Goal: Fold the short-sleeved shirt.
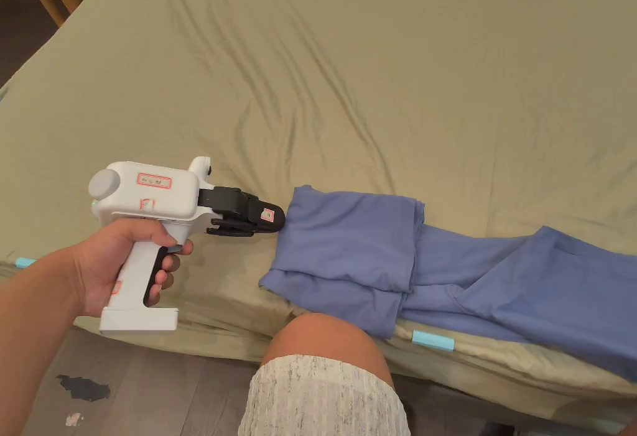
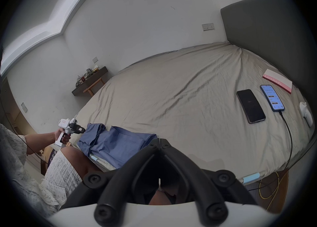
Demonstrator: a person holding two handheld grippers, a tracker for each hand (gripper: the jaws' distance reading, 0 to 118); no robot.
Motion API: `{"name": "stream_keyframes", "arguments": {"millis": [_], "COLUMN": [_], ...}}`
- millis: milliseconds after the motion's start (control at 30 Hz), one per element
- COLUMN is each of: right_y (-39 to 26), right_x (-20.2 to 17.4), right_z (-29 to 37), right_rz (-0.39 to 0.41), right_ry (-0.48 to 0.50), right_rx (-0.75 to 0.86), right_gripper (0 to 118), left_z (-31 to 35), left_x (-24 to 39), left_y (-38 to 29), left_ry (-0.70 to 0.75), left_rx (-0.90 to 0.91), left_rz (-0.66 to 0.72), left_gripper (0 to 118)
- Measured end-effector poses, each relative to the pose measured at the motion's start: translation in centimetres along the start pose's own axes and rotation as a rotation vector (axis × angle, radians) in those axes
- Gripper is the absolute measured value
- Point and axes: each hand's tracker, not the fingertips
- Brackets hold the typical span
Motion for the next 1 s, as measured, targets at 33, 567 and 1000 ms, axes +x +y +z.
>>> {"name": "stream_keyframes", "arguments": {"millis": [33, 567, 1000], "right_y": [0.0, 0.5, 0.7], "right_x": [0.1, -0.9, -1.2], "right_z": [-0.2, -2.1, -2.1], "right_rz": [0.001, 0.02, 0.021], "right_ry": [-0.001, -0.005, -0.007], "right_rx": [-0.005, -0.051, -0.054], "right_gripper": [0, 0, 0], "left_z": [-0.1, -3.9, -6.0], "left_x": [-0.1, -0.9, 0.2], "left_y": [0.0, 1.1, 0.7], "left_ry": [-0.005, -0.102, -0.062], "left_rx": [-0.008, -0.138, -0.166], "left_rz": [-0.009, -0.029, -0.112], "left_gripper": [26, 74, 8]}}
